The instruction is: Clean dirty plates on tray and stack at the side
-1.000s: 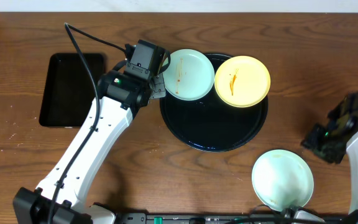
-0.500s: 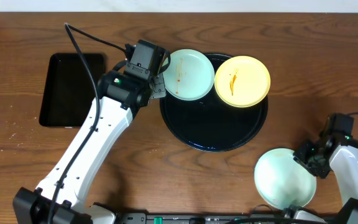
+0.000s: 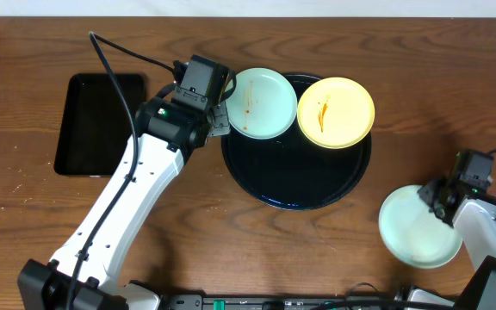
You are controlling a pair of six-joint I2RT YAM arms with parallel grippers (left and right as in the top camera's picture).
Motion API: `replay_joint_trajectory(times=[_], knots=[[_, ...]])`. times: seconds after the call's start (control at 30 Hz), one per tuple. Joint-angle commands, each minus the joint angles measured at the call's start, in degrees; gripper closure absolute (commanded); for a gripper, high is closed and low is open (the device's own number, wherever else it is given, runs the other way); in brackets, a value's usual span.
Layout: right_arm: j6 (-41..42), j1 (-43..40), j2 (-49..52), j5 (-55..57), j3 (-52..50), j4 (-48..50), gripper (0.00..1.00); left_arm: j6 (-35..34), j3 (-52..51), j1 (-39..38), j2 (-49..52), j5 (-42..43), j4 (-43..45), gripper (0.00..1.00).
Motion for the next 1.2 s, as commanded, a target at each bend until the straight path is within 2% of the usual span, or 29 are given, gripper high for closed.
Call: replay_joint_trajectory(times=[0.0,0.17,0.23,0.3,0.4,0.43,0.53,0.63,0.93,1.17], knots=[[2.54,-0.09,0.68,3.65,0.0,6.25,0.66,-0.28,-0.07,0.24,-0.11,-0.07,0.59,0.92],[5.55,-0.09,3.96,3.08,0.0,17.77,0.68,-0.28,-0.07,0.24,-0.11,-0.07,1.86,0.92],[4.9,-0.09,5.16,-1.31,0.13,20.24,0.7,-0.28,-0.07,0.24,-0.11,-0.07,1.88,0.92],[0.17,-0.11,4.7,-8.59,1.49,19.39,0.68,-0.28,-0.07,0.24,-0.11,-0.07,1.73,0.92],[-4.17,-0.11,2.23,-15.74,6.36,9.9,0.6,-0.28,-0.07,0.24,-0.11,-0.07,1.68,0.92],[-7.37,-0.11,0.94,-17.4,10.1,1.77,0.58,-0.26,-0.07,0.24,-0.11,-0.07,1.66,0.92],[-14.8,-0.11,0.37,-17.42,16.52,-12.2,0.5,-0.28,-0.07,0.24,-0.11,-0.07,1.73,0.92],[-20.63,-0.09,0.44,-17.4,18.49,-19.85,0.4,-0.26,-0.07,0.24,-0.11,-0.07,1.73,0.92],[-19.28,-0.09,4.87,-17.35,15.85,-29.05,0.27,-0.24,-0.07,0.24,-0.11,-0.07,1.73,0.92],[-19.12,-0.09,12.52,-17.38,15.85,-28.35,0.24,-0.26,-0.07,0.24,-0.11,-0.07,1.7,0.92]])
